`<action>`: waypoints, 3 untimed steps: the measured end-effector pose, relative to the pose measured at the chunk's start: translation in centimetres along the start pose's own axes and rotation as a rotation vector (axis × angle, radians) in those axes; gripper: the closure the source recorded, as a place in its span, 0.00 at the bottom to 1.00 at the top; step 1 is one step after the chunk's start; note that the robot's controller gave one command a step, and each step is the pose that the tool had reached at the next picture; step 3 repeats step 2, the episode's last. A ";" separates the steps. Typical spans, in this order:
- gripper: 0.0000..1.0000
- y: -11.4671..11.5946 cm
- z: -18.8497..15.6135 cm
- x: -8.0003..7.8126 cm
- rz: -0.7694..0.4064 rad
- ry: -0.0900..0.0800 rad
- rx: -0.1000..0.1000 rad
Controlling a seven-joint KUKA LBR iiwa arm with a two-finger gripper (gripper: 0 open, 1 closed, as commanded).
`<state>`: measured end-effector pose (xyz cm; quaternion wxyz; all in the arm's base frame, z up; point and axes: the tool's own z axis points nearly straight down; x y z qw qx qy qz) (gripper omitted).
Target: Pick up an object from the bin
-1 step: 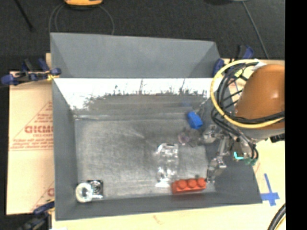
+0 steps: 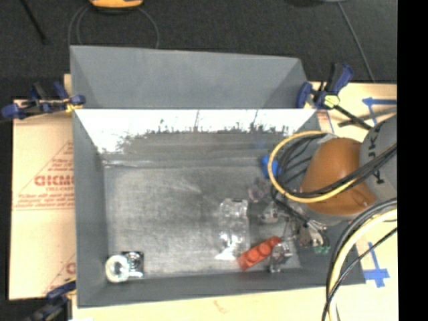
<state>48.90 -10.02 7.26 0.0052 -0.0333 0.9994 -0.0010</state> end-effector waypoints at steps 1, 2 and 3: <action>1.00 0.0 -0.3 -0.2 -0.005 -0.006 0.003; 1.00 -0.6 -16.9 -0.5 0.036 -0.001 0.002; 1.00 -0.6 -16.9 -0.5 0.036 -0.001 0.002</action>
Offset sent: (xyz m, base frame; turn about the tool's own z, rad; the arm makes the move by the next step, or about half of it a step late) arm 0.0000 0.0000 0.0000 0.0000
